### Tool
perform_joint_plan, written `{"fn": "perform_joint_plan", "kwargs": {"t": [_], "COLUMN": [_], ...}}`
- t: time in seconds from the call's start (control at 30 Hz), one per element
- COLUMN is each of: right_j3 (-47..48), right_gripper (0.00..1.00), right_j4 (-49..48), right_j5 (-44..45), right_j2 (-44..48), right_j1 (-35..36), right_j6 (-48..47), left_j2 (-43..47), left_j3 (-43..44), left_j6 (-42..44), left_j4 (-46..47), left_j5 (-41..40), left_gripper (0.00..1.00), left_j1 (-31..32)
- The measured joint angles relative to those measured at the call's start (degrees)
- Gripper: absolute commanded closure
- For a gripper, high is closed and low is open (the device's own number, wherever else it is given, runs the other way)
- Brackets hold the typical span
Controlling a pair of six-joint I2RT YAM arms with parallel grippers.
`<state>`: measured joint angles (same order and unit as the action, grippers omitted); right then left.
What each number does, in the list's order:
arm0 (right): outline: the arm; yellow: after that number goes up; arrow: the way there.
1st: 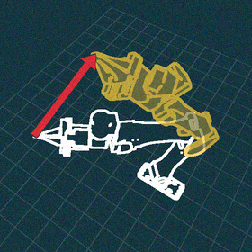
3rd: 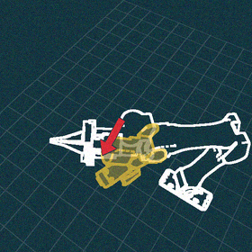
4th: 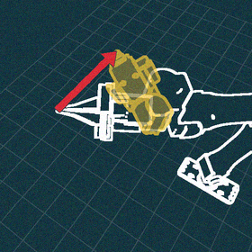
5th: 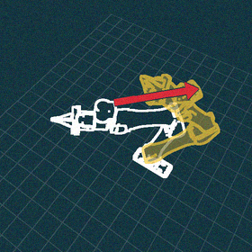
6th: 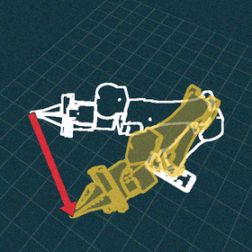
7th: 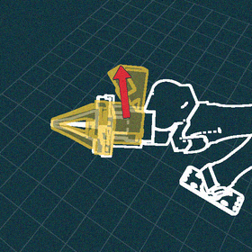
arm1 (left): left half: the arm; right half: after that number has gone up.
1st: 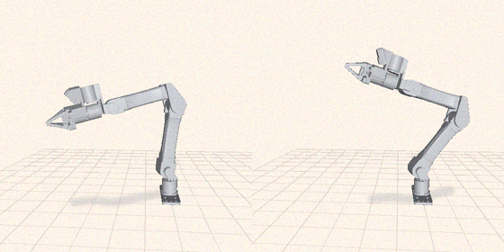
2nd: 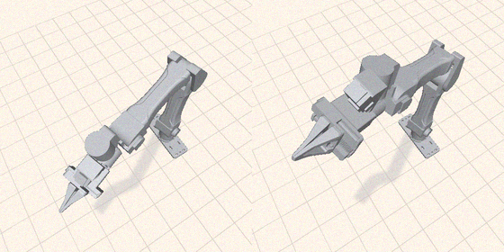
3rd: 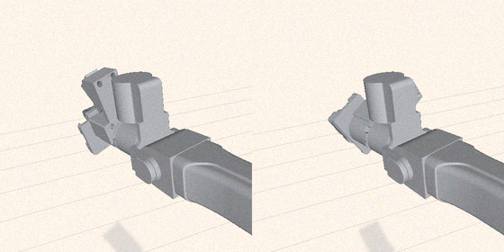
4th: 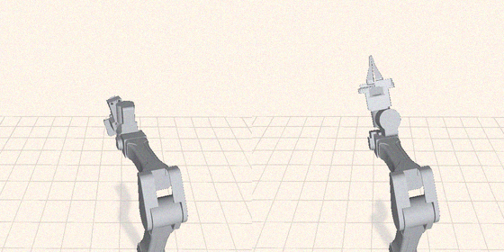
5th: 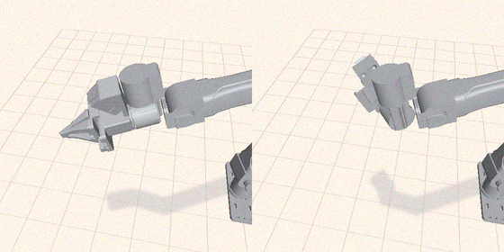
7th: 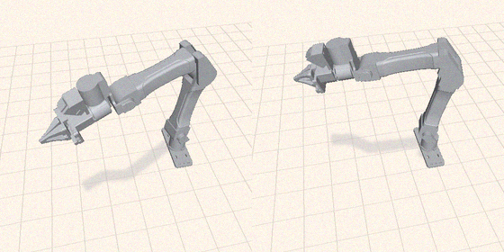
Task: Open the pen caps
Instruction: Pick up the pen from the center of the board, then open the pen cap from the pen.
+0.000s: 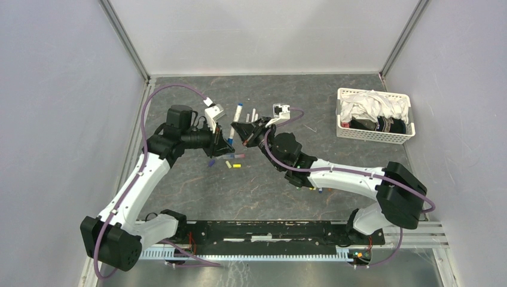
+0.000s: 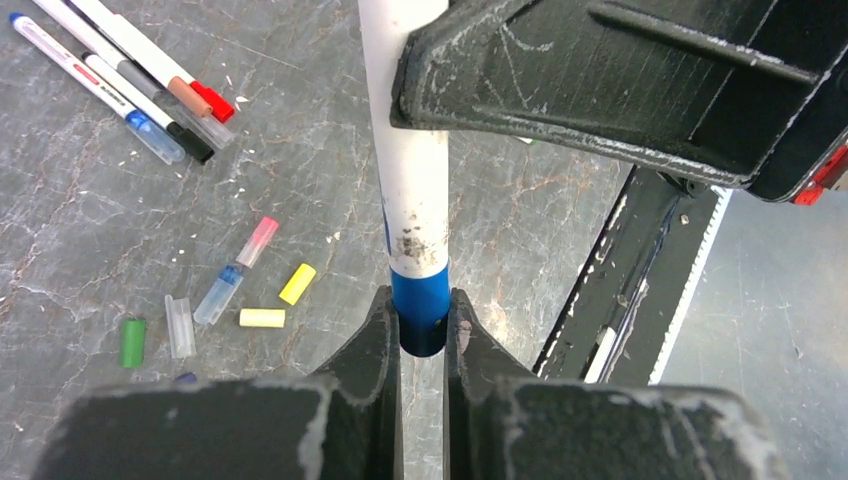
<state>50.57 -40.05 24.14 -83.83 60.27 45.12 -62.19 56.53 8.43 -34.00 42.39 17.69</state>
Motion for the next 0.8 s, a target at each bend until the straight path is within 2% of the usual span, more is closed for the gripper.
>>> {"fn": "perform_joint_plan", "kwargs": {"t": [0.07,0.2,0.33,0.57,0.8], "right_j3": [-1.22,-2.82,-2.75,8.50,16.81], "right_gripper": [0.84,0.52,0.33,0.24,0.21], "right_j4": [0.02,3.04,9.92,28.61,40.44], "right_j5": [0.37,0.11,-2.97,-17.44,-37.53], "right_j2": [1.01,4.42,9.33,11.19,4.17], "right_j1": [0.20,0.55,-1.09,-12.33,-16.61], "right_j6": [0.09,0.20,-0.09,-4.83,-9.75], "left_j2": [-0.02,0.07,0.94,3.54,5.66], "left_j3": [0.02,0.11,0.11,0.04,-0.04], "left_j6": [0.55,6.32,17.62,39.67,56.06], "left_j4": [-0.39,-1.70,-4.81,-14.05,-22.18], "left_j5": [-0.37,-1.05,-5.31,-11.80,-12.66], "left_gripper": [0.98,0.98,0.98,0.98,0.98], "left_j1": [0.22,0.55,0.09,0.07,0.92]}}
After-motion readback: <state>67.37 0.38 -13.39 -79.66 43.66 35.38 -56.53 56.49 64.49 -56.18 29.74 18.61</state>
